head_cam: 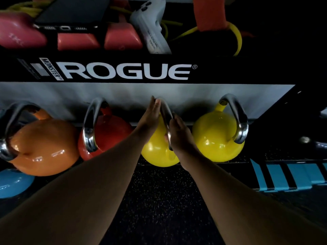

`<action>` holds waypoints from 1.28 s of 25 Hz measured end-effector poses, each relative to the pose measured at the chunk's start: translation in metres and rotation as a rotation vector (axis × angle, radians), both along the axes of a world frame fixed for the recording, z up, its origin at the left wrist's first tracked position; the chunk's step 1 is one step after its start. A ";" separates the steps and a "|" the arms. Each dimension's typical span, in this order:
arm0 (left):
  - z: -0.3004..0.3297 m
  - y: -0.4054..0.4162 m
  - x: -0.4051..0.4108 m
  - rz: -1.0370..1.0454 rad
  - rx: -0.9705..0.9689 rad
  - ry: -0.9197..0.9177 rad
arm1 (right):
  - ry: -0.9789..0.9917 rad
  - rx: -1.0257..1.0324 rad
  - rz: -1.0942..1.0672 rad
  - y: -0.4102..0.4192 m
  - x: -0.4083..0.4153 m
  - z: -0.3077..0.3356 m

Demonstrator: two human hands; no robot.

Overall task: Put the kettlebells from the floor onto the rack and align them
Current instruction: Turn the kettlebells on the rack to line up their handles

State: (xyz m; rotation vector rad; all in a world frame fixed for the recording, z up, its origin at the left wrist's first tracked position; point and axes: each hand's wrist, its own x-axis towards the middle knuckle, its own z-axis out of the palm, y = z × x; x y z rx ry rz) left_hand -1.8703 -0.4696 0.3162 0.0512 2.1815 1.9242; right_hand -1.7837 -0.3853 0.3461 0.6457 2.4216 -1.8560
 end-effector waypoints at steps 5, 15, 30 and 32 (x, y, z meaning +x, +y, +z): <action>-0.008 0.003 -0.001 -0.016 0.108 -0.030 | 0.111 -0.301 -0.148 -0.011 0.003 -0.011; 0.000 0.006 -0.008 -0.030 0.170 -0.073 | 0.161 -0.497 -0.070 -0.018 -0.003 -0.016; -0.007 0.004 -0.013 0.000 0.174 -0.075 | 0.196 -0.455 0.014 -0.007 -0.007 -0.027; -0.006 0.004 -0.011 0.004 0.168 -0.082 | 0.198 -0.466 0.019 -0.006 -0.007 -0.029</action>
